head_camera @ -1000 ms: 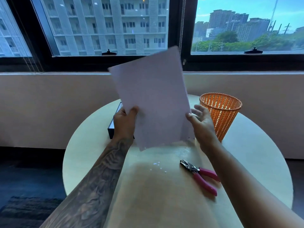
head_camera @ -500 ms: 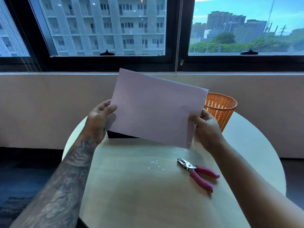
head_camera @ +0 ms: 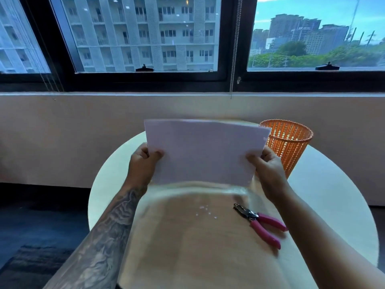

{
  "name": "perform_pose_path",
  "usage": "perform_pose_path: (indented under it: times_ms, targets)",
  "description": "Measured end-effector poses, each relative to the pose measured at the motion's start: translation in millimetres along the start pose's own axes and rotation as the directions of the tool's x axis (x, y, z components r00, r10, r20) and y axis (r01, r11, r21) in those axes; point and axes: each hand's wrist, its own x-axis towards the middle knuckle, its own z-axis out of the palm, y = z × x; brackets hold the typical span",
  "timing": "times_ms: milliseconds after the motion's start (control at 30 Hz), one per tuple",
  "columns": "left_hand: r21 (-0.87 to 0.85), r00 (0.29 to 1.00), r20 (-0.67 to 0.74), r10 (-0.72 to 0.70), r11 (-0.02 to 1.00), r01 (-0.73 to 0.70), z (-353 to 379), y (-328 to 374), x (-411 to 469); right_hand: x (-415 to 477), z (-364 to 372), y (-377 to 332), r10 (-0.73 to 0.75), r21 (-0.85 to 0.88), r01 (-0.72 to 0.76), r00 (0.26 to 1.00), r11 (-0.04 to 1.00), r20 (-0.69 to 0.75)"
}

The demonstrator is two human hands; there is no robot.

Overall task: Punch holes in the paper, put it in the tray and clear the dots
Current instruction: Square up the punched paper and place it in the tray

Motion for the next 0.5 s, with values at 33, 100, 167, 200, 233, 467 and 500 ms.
perform_pose_path:
  times_ms: [33,100,167,200,233,467,500]
  targets:
    - [0.022,1.000,-0.004,-0.010,1.000,0.010,1.8,-9.7,-3.8,-3.5,-0.4,5.8,0.023,-0.031,-0.023,1.000,0.999,-0.008]
    - [0.077,1.000,0.011,-0.019,0.997,0.018,5.1,-27.1,-12.1,-8.8,-0.8,18.9,0.067,-0.077,-0.068,0.998,0.995,-0.020]
    - [0.117,0.999,-0.007,-0.042,0.992,0.042,7.2,-36.8,-14.3,-8.5,0.3,26.3,0.088,-0.103,-0.092,0.995,0.990,-0.042]
    - [0.125,0.998,-0.020,-0.056,0.990,0.058,8.0,-38.2,-12.0,-5.9,2.0,26.3,0.089,-0.116,-0.094,0.995,0.989,-0.047]
    - [0.133,0.998,-0.031,-0.063,0.989,0.066,9.0,-37.0,-8.6,-1.6,4.0,24.9,0.087,-0.130,-0.092,0.995,0.987,-0.046]
    - [0.255,0.995,-0.103,0.005,0.967,0.022,14.3,-7.8,47.4,48.2,30.6,-5.6,0.010,-0.268,-0.012,1.000,0.963,-0.009]
    - [0.285,0.994,-0.108,0.019,0.959,0.013,13.5,-5.6,59.3,59.0,33.8,-5.5,0.003,-0.316,-0.013,0.999,0.949,-0.033]
